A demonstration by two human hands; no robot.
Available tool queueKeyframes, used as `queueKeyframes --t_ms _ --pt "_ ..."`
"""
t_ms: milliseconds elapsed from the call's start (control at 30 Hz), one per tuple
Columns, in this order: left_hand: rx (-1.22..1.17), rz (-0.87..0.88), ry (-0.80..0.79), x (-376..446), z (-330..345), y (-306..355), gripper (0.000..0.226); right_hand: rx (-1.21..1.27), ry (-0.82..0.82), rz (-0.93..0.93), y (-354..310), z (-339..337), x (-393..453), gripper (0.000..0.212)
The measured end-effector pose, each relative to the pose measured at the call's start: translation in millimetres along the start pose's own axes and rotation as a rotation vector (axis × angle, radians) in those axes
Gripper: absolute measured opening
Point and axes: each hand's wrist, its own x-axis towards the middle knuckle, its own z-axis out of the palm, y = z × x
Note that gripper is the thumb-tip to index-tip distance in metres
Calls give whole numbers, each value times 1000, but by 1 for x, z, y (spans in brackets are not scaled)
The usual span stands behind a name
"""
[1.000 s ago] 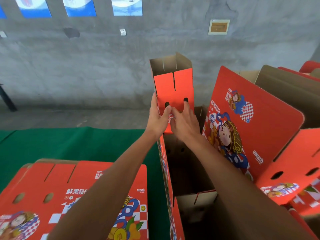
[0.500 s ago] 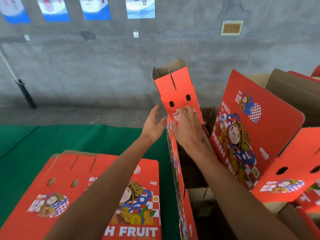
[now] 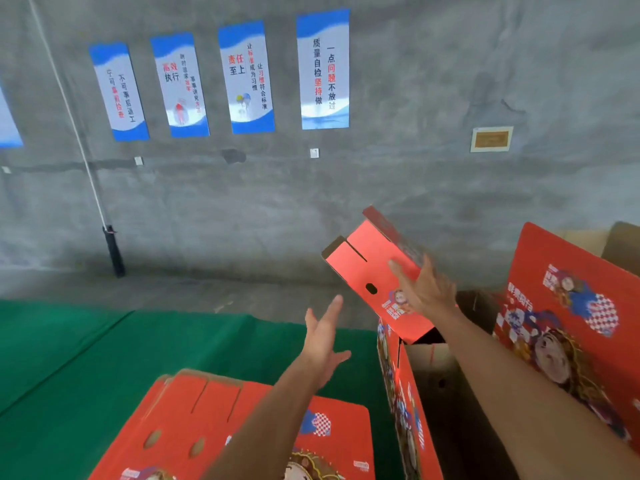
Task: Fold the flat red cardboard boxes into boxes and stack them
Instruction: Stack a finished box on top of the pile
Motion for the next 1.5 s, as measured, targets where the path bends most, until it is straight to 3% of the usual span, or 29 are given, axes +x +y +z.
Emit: queueKeyframes --t_ms 100,200,233,333,533,633,733,800,1033,1500 --pt "-110 -111 -92 42 19 23 92 -12 34 -43 12 13 13 112" --pt "-117 -119 -268 68 53 27 41 -4 100 -120 17 8 30 97" --pt "-108 -118 -275 75 61 22 40 0 110 -152 21 10 29 91" --pt "-166 -109 -217 91 78 3 47 3 127 -217 34 19 21 85" --pt "-204 188 -188 104 109 -4 44 269 111 -172 40 5 23 91" --pt "-79 386 -192 98 124 14 48 490 178 -185 35 -12 18 79" --pt "140 560 -153 85 135 18 62 670 192 -111 34 -23 7 55" --pt "228 623 -182 75 140 11 70 749 203 -54 40 -25 -2 51" --pt "318 595 -190 64 147 -31 79 752 145 90 76 -16 -18 52" --pt "330 584 -172 70 141 -48 83 744 167 57 83 -12 -19 41"
